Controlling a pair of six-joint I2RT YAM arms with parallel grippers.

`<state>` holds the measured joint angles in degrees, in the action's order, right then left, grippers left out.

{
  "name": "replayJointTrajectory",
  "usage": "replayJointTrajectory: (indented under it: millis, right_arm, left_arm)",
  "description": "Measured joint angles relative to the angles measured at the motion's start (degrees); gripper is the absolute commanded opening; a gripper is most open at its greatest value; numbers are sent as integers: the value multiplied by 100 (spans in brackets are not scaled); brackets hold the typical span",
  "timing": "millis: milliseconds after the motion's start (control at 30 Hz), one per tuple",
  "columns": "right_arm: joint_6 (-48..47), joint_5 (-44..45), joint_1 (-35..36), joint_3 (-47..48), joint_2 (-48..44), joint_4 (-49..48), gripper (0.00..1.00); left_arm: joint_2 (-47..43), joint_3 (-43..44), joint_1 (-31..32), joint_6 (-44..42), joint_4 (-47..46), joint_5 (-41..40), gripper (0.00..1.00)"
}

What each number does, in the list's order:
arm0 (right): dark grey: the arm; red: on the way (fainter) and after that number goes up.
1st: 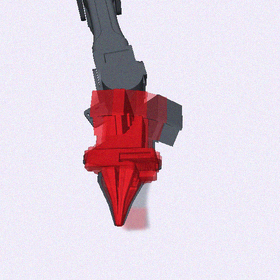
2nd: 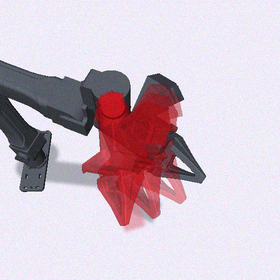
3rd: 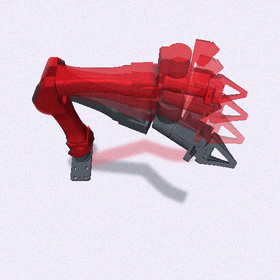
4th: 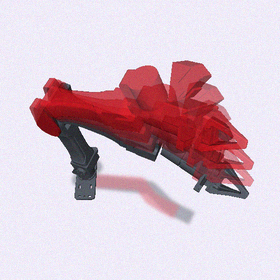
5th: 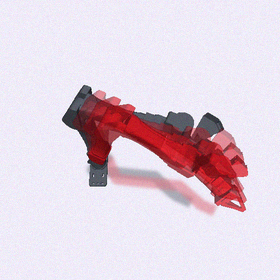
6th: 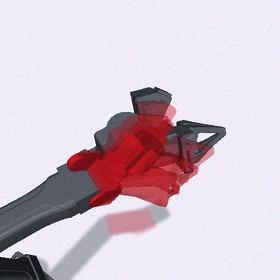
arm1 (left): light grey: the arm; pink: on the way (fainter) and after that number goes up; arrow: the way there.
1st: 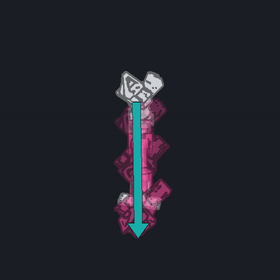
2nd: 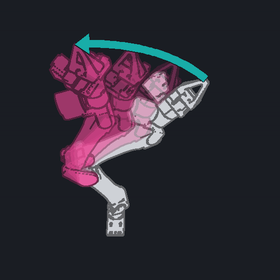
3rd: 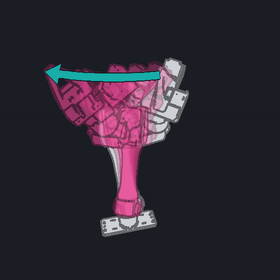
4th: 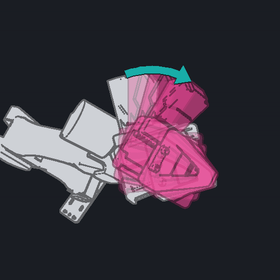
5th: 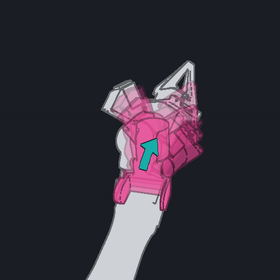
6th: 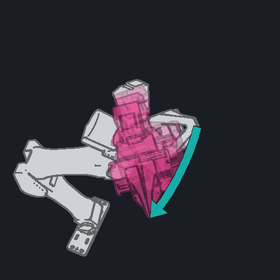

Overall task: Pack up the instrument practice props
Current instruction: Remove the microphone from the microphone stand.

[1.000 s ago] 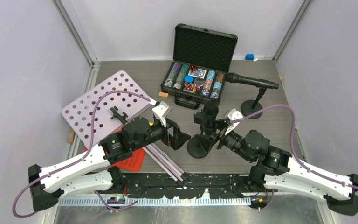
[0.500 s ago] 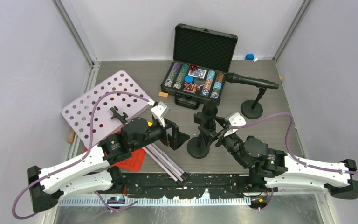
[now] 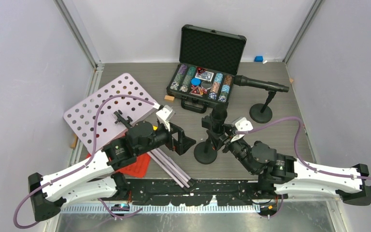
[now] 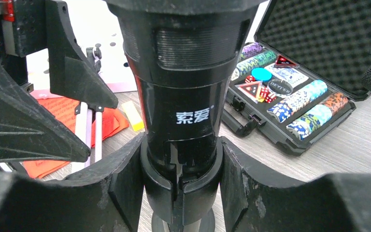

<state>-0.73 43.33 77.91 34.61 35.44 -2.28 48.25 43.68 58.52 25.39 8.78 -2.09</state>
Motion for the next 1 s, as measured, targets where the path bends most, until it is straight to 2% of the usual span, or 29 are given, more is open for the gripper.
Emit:
replayJointTrajectory:
  millis: [33, 100, 400, 600, 767, 1000]
  right_arm:
    - [-7, -42, 0, 0, -37, 42, 7]
    - [-24, -127, -2, -2, -142, 125, 1]
    - [-487, -955, -74, -63, -949, 933, 0]
    - [-693, -2144, -581, 136, -1032, 1408, 0]
    - [-739, -3724, -1646, 435, -625, 1569, 0]
    - [-651, -5974, -3475, 688, 2, 1445, 0]
  left_arm:
    - [9, 0, -31, 0, -9, 57, 100]
    - [48, 0, -101, -2, -44, 208, 100]
    - [179, 0, -614, -157, -533, 1327, 100]
    - [195, 0, -761, -527, -1021, 2218, 100]
    - [192, 4, -761, -841, -1099, 2719, 100]
    - [24, 31, -761, -1156, -778, 2719, 100]
